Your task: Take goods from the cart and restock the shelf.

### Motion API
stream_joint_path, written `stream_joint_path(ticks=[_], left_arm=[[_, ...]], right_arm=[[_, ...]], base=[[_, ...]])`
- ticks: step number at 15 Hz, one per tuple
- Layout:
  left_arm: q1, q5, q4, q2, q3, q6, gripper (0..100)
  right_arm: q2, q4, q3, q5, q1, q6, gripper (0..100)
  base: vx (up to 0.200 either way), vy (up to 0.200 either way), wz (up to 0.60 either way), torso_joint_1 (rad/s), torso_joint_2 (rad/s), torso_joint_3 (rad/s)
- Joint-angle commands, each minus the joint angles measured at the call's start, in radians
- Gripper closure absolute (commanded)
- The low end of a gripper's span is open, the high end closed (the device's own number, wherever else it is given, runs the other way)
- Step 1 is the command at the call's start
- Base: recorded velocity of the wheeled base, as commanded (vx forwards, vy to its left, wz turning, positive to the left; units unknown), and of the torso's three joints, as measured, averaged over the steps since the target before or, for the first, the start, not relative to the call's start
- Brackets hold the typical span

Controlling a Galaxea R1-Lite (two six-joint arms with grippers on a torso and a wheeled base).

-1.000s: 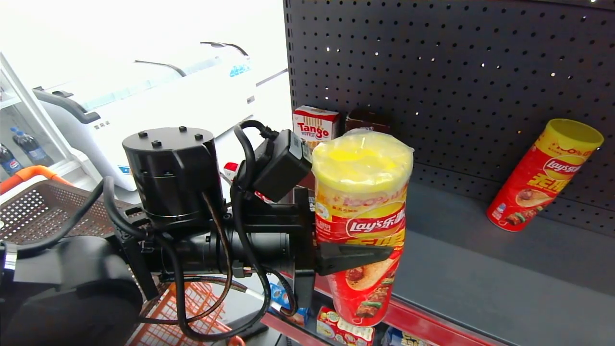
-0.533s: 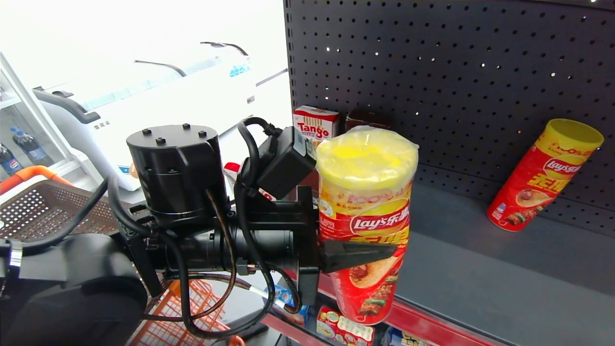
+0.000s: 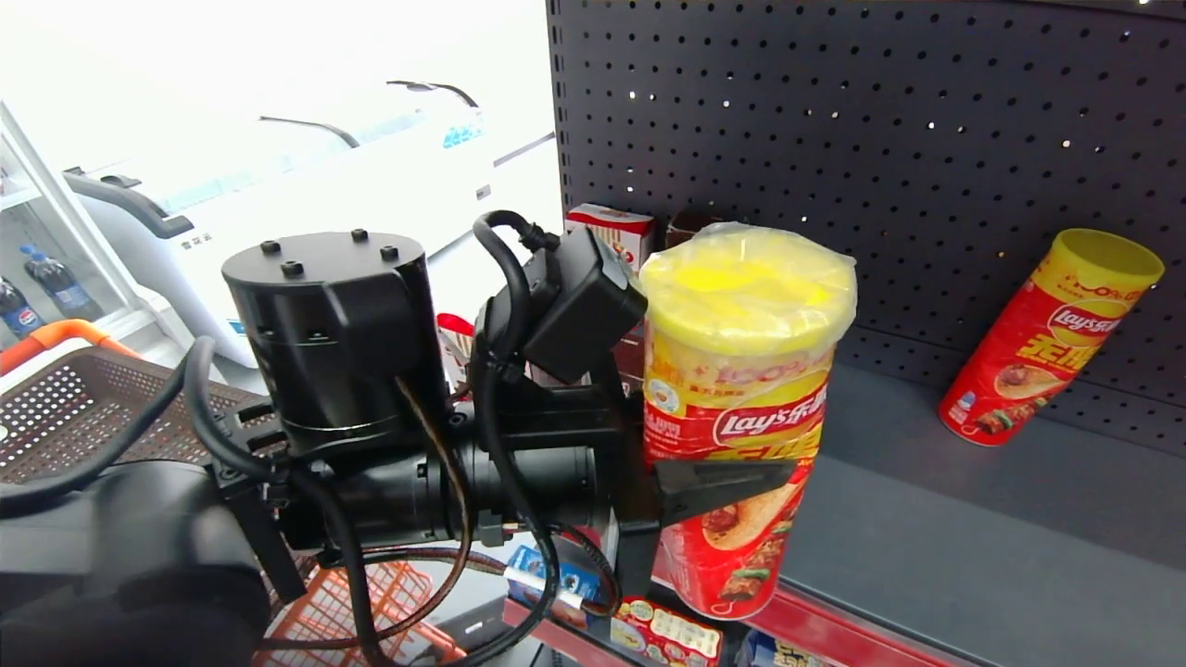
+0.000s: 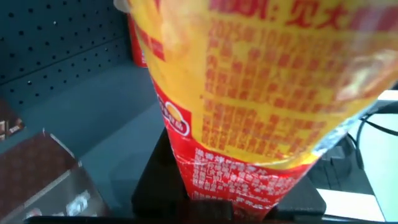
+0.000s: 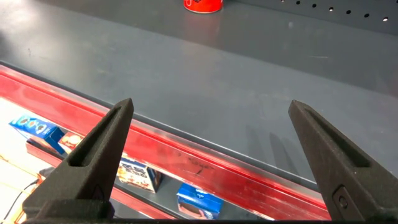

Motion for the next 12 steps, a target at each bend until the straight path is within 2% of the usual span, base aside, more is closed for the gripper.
stream_joint_path(ticks=[1,5,12], left_arm=[[-0.006,-0.001,-0.002,-0.085,0.075,0.002,100],[-0.004,-0.007,-0.007,-0.122,0.124,0.002,100],[-0.003,-0.007,-0.007,-0.117,0.113,0.002,100]], right_arm=[[0.002,0.0,0.0,0.0,0.0,-0.001,0],[0.002,0.0,0.0,0.002,0.0,-0.001,0],[0.002,0.0,0.0,0.002,0.0,-0.001,0]], base=[[0.0,0.0,0.0,0.0,0.0,0.0],[0.0,0.0,0.0,0.0,0.0,0.0],[0.0,0.0,-0.6,0.0,0.0,0.004]])
